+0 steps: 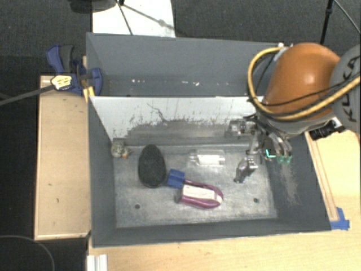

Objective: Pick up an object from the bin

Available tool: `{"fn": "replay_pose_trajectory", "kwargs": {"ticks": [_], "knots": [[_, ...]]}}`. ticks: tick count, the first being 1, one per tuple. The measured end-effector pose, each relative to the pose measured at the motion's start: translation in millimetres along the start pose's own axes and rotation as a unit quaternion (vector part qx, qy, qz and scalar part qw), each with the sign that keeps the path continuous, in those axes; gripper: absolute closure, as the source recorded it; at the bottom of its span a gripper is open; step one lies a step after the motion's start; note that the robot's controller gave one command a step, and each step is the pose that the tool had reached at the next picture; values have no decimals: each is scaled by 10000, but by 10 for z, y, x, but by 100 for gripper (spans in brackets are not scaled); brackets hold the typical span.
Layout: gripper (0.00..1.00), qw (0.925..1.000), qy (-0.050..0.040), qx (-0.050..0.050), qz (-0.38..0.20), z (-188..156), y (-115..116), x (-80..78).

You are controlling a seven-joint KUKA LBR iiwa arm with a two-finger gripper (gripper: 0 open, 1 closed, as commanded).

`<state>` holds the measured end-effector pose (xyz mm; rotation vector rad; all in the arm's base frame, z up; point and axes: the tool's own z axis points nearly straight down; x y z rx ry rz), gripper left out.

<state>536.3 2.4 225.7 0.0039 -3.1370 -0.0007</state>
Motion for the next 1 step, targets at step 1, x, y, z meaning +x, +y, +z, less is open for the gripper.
{"fn": "replay_pose_trajectory", "kwargs": {"ticks": [1], "knots": [[0, 9934, 4, -2, -1146, 1483, 582, 461]]}}
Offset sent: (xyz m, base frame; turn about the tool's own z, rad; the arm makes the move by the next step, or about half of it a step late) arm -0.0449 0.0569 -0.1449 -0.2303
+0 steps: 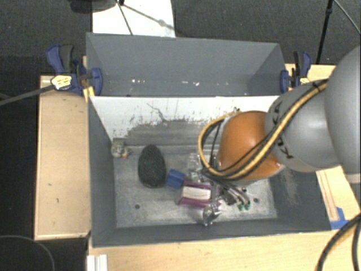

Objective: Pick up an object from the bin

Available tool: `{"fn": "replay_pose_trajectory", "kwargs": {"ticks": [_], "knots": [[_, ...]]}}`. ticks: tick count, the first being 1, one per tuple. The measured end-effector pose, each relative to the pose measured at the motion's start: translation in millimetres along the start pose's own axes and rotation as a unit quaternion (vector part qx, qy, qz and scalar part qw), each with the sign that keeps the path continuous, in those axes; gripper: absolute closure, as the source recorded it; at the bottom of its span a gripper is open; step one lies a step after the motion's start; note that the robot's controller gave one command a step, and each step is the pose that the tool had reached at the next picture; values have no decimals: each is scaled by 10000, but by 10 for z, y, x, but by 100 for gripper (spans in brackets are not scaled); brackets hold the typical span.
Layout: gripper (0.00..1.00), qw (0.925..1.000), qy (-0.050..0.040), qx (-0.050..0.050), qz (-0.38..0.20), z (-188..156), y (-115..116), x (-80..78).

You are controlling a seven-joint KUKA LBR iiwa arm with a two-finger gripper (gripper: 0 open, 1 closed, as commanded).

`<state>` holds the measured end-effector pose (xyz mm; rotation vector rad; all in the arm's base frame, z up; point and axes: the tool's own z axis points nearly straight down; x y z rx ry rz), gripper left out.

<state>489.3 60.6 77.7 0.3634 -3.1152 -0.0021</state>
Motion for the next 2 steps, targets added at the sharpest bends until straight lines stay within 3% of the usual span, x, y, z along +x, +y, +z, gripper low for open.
{"fn": "replay_pose_trajectory", "kwargs": {"ticks": [1, 2], "knots": [[100, 10000, -32, 7, 20, -30, -16, -19], [100, 9999, -71, 14, -134, -1612, 112, -174]]}}
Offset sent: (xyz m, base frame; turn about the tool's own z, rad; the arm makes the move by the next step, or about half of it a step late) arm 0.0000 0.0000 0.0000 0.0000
